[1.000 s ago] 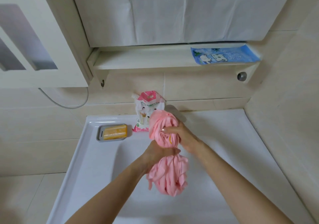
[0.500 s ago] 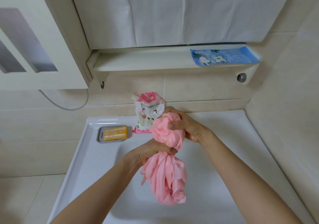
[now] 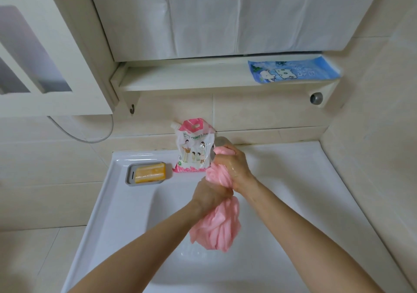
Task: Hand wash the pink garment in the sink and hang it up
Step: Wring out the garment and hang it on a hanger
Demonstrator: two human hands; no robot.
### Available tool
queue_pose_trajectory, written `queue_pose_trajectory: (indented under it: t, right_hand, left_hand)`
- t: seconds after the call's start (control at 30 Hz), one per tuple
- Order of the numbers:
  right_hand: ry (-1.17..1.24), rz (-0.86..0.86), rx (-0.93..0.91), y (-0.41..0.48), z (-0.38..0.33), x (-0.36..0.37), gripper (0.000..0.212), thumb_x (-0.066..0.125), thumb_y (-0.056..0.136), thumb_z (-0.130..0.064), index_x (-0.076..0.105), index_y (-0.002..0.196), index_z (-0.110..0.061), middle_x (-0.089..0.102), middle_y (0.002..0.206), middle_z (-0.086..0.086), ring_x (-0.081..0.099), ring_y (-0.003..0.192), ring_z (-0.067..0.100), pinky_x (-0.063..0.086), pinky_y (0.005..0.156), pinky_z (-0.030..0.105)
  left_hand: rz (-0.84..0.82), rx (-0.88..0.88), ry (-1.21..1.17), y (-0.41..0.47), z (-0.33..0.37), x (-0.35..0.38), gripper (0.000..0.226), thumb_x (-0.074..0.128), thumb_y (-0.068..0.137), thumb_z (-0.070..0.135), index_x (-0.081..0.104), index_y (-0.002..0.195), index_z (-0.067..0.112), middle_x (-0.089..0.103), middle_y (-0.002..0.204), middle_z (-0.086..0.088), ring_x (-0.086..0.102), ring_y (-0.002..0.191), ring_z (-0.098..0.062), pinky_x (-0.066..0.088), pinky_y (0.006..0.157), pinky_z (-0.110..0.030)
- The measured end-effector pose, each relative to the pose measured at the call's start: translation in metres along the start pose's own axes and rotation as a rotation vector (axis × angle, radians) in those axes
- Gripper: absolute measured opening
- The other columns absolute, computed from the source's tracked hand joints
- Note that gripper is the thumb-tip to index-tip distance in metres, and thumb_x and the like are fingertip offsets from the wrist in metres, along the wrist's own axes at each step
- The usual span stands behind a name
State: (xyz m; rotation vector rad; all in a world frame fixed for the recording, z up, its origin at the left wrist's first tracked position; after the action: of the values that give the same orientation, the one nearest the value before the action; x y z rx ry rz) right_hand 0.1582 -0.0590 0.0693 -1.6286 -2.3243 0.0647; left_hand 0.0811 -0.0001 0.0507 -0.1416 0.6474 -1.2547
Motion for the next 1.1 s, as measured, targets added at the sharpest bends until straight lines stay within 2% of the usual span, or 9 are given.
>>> queue_pose_trajectory:
  t: [0.1,0.33,0.47,0.53,0.6,0.73,0.83,0.93,1.1]
  right_hand:
    - [-0.016,0.066,-0.016,-0.001,0.003,0.000,0.025,0.055,0.049,-0.001,0.048,0.073,0.004,0.041,0.076,0.006,0.039,0.073,0.020,0.030,0.067,0.033]
    - [-0.020,0.229,-0.033,-0.006,0.007,-0.002,0.010,0.056,0.068,0.002,0.058,0.063,-0.007,0.051,0.058,0.001,0.047,0.054,0.018,0.038,0.052,0.023]
    - [0.077,0.352,0.019,-0.007,0.012,-0.006,0.020,0.054,0.069,0.004,0.063,0.071,-0.014,0.060,0.067,-0.001,0.053,0.057,0.019,0.044,0.052,0.021]
    - [0.071,0.363,0.046,-0.007,0.017,-0.006,0.020,0.058,0.068,-0.004,0.067,0.080,-0.016,0.067,0.078,0.000,0.062,0.068,0.019,0.050,0.062,0.024]
    - [0.113,0.351,0.080,-0.007,0.021,-0.003,0.023,0.064,0.065,-0.013,0.071,0.085,-0.021,0.072,0.084,0.000,0.068,0.080,0.021,0.055,0.074,0.032]
    - [0.209,0.290,0.097,-0.010,0.019,0.001,0.022,0.077,0.073,-0.015,0.072,0.093,-0.024,0.074,0.091,0.001,0.070,0.085,0.016,0.054,0.079,0.030]
    - [0.128,0.022,0.114,-0.012,0.012,-0.003,0.038,0.067,0.085,-0.030,0.064,0.120,-0.017,0.069,0.100,0.004,0.065,0.088,0.016,0.051,0.083,0.031]
    - [-0.007,-0.227,0.035,-0.012,0.002,-0.014,0.055,0.079,0.062,-0.051,0.069,0.112,-0.031,0.067,0.107,0.011,0.062,0.095,0.021,0.047,0.086,0.034]
    - [-0.047,-0.461,-0.103,0.003,-0.019,-0.020,0.071,0.086,0.061,-0.025,0.058,0.125,-0.040,0.053,0.138,-0.010,0.049,0.127,0.009,0.041,0.104,0.027]
  left_hand:
    - [0.066,-0.041,0.077,0.001,0.000,0.003,0.029,0.061,0.058,0.027,0.061,0.083,0.012,0.063,0.076,-0.002,0.060,0.068,-0.017,0.046,0.060,-0.026]
    - [0.208,0.111,0.406,-0.001,-0.002,0.010,0.012,0.056,0.083,0.028,0.052,0.082,0.017,0.055,0.066,0.004,0.057,0.067,-0.021,0.041,0.058,-0.029]
    - [0.406,0.280,0.416,-0.004,-0.006,0.012,0.068,0.064,0.081,0.028,0.024,0.136,0.018,0.064,0.103,-0.003,0.065,0.081,-0.029,0.045,0.063,-0.034]
    - [0.475,0.422,0.527,-0.002,-0.008,0.012,0.095,0.073,0.074,0.020,0.009,0.144,0.022,0.059,0.113,-0.009,0.065,0.069,-0.029,0.047,0.053,-0.034]
    - [0.507,0.489,0.608,-0.002,-0.008,0.011,0.098,0.078,0.068,0.015,0.015,0.142,0.022,0.059,0.107,-0.011,0.062,0.060,-0.026,0.038,0.044,-0.029]
    - [0.423,0.338,0.588,-0.001,0.002,0.004,0.053,0.059,0.086,0.028,0.036,0.131,0.015,0.058,0.113,-0.004,0.064,0.090,-0.028,0.034,0.065,-0.030]
    - [0.331,0.232,0.473,0.003,0.002,-0.008,0.049,0.068,0.075,0.027,0.047,0.116,0.011,0.065,0.101,-0.003,0.063,0.092,-0.027,0.039,0.068,-0.029]
    - [0.107,0.217,0.154,0.006,0.007,-0.024,0.050,0.070,0.056,0.025,0.060,0.103,0.010,0.071,0.091,-0.005,0.067,0.082,-0.023,0.055,0.073,-0.041]
    - [-0.202,0.211,-0.078,0.005,0.021,-0.041,0.034,0.074,0.067,0.002,0.068,0.100,0.001,0.071,0.096,-0.018,0.069,0.088,-0.028,0.055,0.086,-0.043]
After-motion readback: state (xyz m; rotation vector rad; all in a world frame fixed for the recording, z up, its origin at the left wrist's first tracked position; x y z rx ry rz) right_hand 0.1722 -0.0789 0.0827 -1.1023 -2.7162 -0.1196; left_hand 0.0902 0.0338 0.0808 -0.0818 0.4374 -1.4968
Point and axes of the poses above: each hand's wrist, its own y-axis towards the middle knuckle, its own x-axis out of the palm, z = x × y, the point moved 2 cm from there along y, towards the middle knuckle
